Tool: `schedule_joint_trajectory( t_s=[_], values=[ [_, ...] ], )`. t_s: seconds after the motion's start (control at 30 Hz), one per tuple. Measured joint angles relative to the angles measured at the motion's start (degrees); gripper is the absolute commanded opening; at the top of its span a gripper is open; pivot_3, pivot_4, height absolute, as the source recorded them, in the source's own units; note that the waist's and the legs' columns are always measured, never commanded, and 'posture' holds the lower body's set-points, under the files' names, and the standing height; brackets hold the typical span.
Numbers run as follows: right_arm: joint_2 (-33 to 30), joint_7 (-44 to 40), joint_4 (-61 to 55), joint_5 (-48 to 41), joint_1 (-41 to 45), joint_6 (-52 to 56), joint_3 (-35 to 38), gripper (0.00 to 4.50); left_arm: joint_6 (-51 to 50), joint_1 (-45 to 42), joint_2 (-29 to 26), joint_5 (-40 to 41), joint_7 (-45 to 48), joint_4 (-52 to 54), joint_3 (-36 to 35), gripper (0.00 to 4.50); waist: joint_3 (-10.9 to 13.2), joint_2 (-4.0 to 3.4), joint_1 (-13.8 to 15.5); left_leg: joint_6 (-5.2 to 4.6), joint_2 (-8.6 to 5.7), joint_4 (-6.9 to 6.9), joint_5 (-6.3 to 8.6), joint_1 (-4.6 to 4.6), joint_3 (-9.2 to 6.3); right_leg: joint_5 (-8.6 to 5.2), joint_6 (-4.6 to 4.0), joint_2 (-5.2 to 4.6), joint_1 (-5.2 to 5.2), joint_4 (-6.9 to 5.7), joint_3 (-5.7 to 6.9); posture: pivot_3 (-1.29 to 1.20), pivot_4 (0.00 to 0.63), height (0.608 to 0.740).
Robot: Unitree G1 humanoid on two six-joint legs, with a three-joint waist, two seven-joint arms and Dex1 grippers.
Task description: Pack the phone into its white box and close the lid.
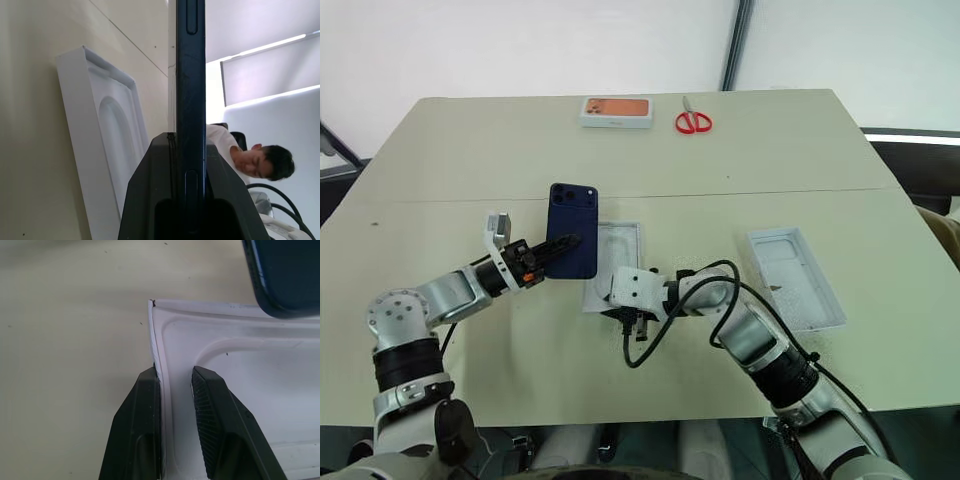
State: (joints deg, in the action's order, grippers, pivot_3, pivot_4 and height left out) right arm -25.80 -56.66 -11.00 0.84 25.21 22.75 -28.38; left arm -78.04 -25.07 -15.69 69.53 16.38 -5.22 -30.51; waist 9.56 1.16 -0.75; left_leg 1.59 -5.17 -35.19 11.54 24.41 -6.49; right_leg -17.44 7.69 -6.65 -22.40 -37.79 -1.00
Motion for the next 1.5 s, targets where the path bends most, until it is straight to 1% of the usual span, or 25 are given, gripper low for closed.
schedule_joint_trajectory(
  t_s=[0.03,0.1,0.13,0.2,0.3,0.43,0.53,0.63,0.7,0.8,0.9,0.97,1.0,1.03,1.1,1.2,1.23,1.5],
  values=[
    [0.1,-0.1,0.1,-0.1,0.1,0.3,0.1,1.54,0.0,0.0,0.0,0.1,-0.3,0.1,0.0,0.20,0.0,0.00,0.0,0.00,0.00,0.00,0.00,0.00,-0.01,0.00,0.00,0.00,0.00,0.00,0.00,0.00,0.150,0.740],
    [0.3,-0.5,0.7,-0.7,0.1,1.2,0.0,2.38,0.1,0.1,0.3,0.6,-0.7,0.4,0.3,0.20,0.0,0.00,0.0,0.00,0.00,0.00,0.00,0.00,-0.01,0.00,0.00,0.00,0.00,0.00,0.00,0.00,0.150,0.740],
    [0.4,-0.3,1.1,-0.6,0.1,1.4,0.0,3.00,0.2,0.1,0.4,0.9,-0.7,0.6,0.5,0.20,0.0,0.00,0.0,0.00,0.00,0.00,0.00,0.01,0.00,0.00,0.00,0.00,0.00,0.00,0.00,0.00,0.150,0.740],
    [0.4,0.2,1.4,-0.4,0.2,1.4,0.0,3.89,0.2,0.2,0.7,1.3,-0.9,1.2,0.6,0.20,0.0,0.00,0.0,0.00,0.00,0.01,0.00,0.01,0.00,0.00,0.00,0.00,-0.01,0.00,0.00,0.00,0.150,0.740],
    [0.4,0.5,1.1,-1.1,0.3,2.0,0.8,3.89,0.4,0.7,0.9,1.8,-1.7,1.6,0.6,0.20,0.0,0.00,0.0,0.00,0.00,0.02,0.00,0.01,0.00,0.00,0.00,0.00,-0.02,0.00,-0.01,0.00,0.150,0.740],
    [0.2,-0.1,-2.8,-6.6,0.6,5.7,6.3,3.89,0.8,2.4,2.0,2.5,-2.7,3.1,1.8,0.20,0.0,0.00,0.0,0.00,0.01,0.02,0.00,0.02,-0.01,0.00,0.00,-0.01,-0.02,0.00,-0.01,0.00,0.150,0.740],
    [-4.0,-2.6,-7.2,-11.7,-0.1,7.3,11.3,3.89,0.8,4.2,3.0,3.7,-3.9,4.4,2.8,0.20,0.0,0.01,0.3,-0.05,-0.03,-0.01,0.03,0.02,-0.01,0.00,0.00,-0.05,0.05,0.05,0.01,0.00,0.150,0.740],
    [-8.6,-4.8,-8.4,-15.4,-2.6,7.9,16.4,3.89,1.0,5.5,3.9,3.8,-5.4,5.2,3.3,0.20,0.0,0.02,0.3,-0.06,-0.02,-0.02,0.04,0.02,-0.01,0.00,0.00,-0.06,0.07,0.10,0.04,0.00,0.150,0.740],
    [-10.9,-5.7,-7.7,-16.0,-3.8,6.6,17.9,3.89,1.4,5.8,4.9,3.8,-6.5,5.4,4.2,0.20,0.0,0.02,0.3,-0.06,-0.02,-0.01,0.04,0.02,0.00,0.00,0.00,-0.06,0.08,0.10,0.03,0.00,0.150,0.740],
    [-14.1,-6.0,-3.1,-14.8,-4.5,3.4,19.1,3.89,1.6,7.1,5.6,3.7,-6.9,5.9,6.3,0.20,0.0,0.02,0.1,-0.07,-0.02,0.01,0.04,0.02,0.06,0.00,0.00,-0.07,0.05,0.10,0.00,0.00,0.150,0.740],
    [-14.4,-5.3,-0.9,-14.1,-4.6,2.0,19.6,3.89,1.6,8.4,5.6,3.6,-6.9,6.0,7.8,0.20,0.0,0.01,-0.1,-0.07,0.04,0.05,0.04,0.02,0.07,0.00,-0.01,-0.04,0.00,0.10,-0.02,0.00,0.150,0.740],
    [-13.1,-4.3,-0.9,-14.1,-4.5,1.6,19.4,3.93,2.2,8.5,5.5,3.7,-6.9,6.0,8.2,1.01,0.0,0.01,0.0,-0.07,0.04,0.03,0.03,0.02,0.07,0.00,-0.01,-0.04,0.01,0.10,-0.02,0.00,0.150,0.740],
    [-12.7,-4.0,-0.9,-14.0,-4.5,1.4,19.2,3.93,2.3,8.5,5.5,3.7,-6.9,6.0,8.3,1.32,0.0,0.01,0.1,-0.07,0.02,0.02,0.04,0.02,0.07,0.00,-0.01,-0.05,0.03,0.10,-0.02,0.00,0.150,0.740],
    [-12.5,-3.8,-0.9,-13.9,-4.5,1.2,18.8,3.93,2.6,8.4,5.5,3.8,-6.8,6.1,8.3,1.84,0.0,0.01,0.1,-0.07,0.00,0.00,0.04,0.03,0.07,0.00,0.00,-0.06,0.04,0.10,-0.02,0.00,0.150,0.740],
    [-12.4,-3.3,-1.0,-13.5,-4.5,0.9,18.1,3.93,2.8,7.9,5.5,4.5,-6.5,6.8,8.6,2.71,0.0,0.01,0.4,-0.07,-0.01,-0.05,0.04,0.02,0.05,0.00,0.00,-0.08,0.10,0.11,0.01,0.00,0.150,0.740],
    [-12.3,-3.2,-1.0,-13.4,-4.5,0.6,18.0,3.93,3.2,7.1,5.0,5.3,-6.4,8.0,9.4,4.19,0.0,0.01,0.4,-0.07,-0.01,-0.06,0.04,0.00,0.05,0.00,0.00,-0.08,0.12,0.11,0.02,0.00,0.150,0.740],
    [-12.3,-3.1,-1.0,-13.4,-4.5,0.5,18.0,3.93,3.1,7.0,4.8,6.0,-6.5,8.4,9.6,4.43,0.0,0.01,0.4,-0.07,-0.01,-0.05,0.04,0.00,0.05,0.00,-0.01,-0.07,0.12,0.11,0.02,0.00,0.150,0.740],
    [-10.6,-2.1,0.2,-12.8,-3.6,0.0,16.8,3.93,-0.2,6.4,0.6,7.2,-8.1,12.2,14.5,4.43,0.0,0.00,0.1,-0.07,0.00,0.00,0.04,0.01,0.05,0.00,0.00,-0.06,0.07,0.11,-0.01,0.00,0.150,0.740]
  ],
)
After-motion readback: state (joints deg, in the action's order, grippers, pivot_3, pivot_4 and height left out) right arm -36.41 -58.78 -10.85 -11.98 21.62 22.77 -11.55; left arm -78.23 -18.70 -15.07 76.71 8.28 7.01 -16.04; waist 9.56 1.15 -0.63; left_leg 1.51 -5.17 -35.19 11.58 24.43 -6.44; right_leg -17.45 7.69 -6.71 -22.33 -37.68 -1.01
